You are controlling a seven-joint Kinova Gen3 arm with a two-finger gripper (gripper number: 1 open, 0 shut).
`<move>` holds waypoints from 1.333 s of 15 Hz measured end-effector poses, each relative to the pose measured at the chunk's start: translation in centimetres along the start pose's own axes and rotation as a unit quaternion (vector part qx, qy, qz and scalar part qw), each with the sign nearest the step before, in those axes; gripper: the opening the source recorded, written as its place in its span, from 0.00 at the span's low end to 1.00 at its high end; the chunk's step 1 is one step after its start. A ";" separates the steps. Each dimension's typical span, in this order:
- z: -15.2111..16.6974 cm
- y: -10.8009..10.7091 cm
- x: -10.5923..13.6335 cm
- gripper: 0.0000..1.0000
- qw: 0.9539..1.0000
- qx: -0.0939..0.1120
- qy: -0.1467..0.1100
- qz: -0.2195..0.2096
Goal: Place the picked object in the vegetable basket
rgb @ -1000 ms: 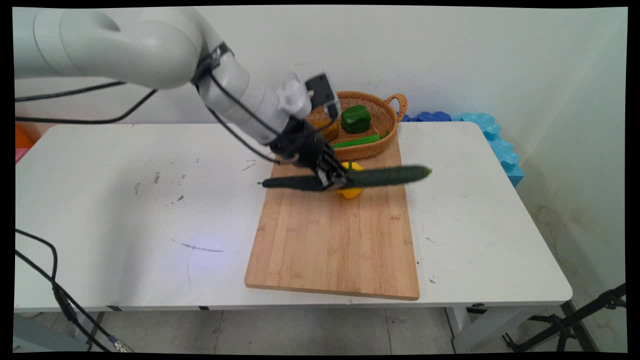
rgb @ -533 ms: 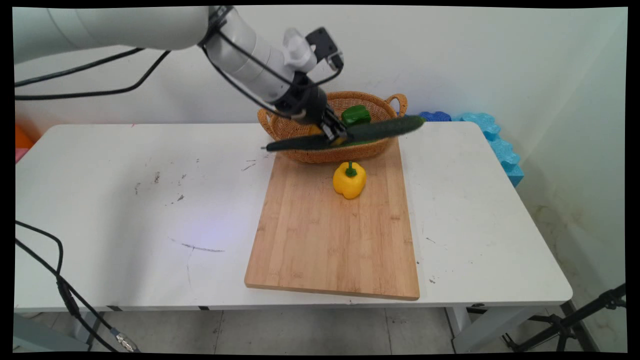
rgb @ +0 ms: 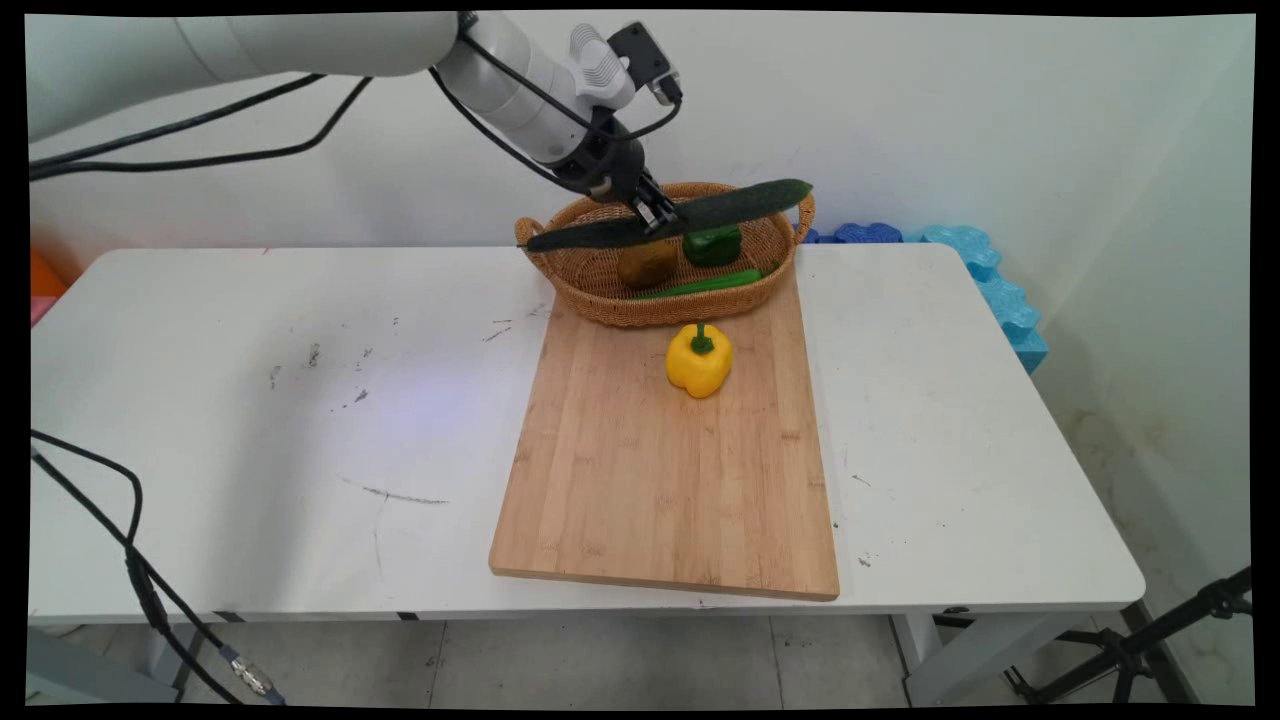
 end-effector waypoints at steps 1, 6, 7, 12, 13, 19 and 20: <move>0.6 -0.4 -0.1 0.00 1.000 0.004 -0.002 0.001; 3.8 -2.0 -1.1 0.00 1.000 0.013 -0.017 0.012; 4.3 -2.1 -1.4 0.00 1.000 0.013 -0.020 0.014; 6.4 -2.7 -2.5 0.00 0.999 0.009 -0.030 0.024; 6.8 -2.8 -2.7 1.00 0.999 0.008 -0.031 0.026; 7.5 -3.5 -3.3 1.00 0.999 0.001 -0.034 0.033; 7.4 -3.5 -3.3 1.00 0.999 -0.001 -0.034 0.035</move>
